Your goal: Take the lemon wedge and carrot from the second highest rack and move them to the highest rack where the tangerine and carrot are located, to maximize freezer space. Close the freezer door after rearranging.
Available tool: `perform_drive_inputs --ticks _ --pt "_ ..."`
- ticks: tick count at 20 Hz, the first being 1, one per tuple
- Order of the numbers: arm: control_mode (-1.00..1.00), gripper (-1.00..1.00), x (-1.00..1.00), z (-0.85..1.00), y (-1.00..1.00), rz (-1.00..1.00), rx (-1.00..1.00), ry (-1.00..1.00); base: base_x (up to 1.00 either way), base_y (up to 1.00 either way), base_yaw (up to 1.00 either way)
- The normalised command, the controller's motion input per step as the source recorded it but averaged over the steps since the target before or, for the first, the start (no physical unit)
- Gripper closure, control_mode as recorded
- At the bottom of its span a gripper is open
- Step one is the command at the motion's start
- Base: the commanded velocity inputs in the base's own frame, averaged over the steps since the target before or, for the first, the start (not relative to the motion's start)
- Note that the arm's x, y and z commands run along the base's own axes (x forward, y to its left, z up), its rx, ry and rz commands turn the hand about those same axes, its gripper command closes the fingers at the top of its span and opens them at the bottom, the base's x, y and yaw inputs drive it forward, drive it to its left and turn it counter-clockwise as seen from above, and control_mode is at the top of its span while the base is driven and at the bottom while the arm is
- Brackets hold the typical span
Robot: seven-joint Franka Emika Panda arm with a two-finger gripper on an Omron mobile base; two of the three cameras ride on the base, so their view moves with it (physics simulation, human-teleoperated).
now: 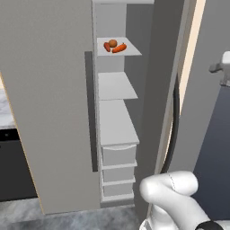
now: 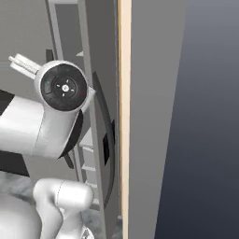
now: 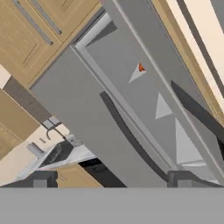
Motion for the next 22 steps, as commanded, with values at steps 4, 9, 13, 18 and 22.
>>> perform_drive_inputs --ticks 4,9,13,18,22 --pt "-1.0 -1.0 0.2 0.38 -0.55 0.16 0.12 -0.03 0.0 0.0 0.0" --pt "-1.0 -1.0 0.59 0.08 -0.25 0.2 0.17 0.0 0.0 0.0 0.0" --pt "-1.0 -1.0 0.79 0.0 -0.14 0.25 0.19 0.0 0.0 0.0 0.0" --pt "-1.0 -1.0 0.82 -0.13 -0.01 0.24 0.23 0.0 0.0 0.0 0.0" --pt "-1.0 -1.0 0.74 -0.12 0.0 0.12 0.17 0.0 0.0 0.0 0.0"
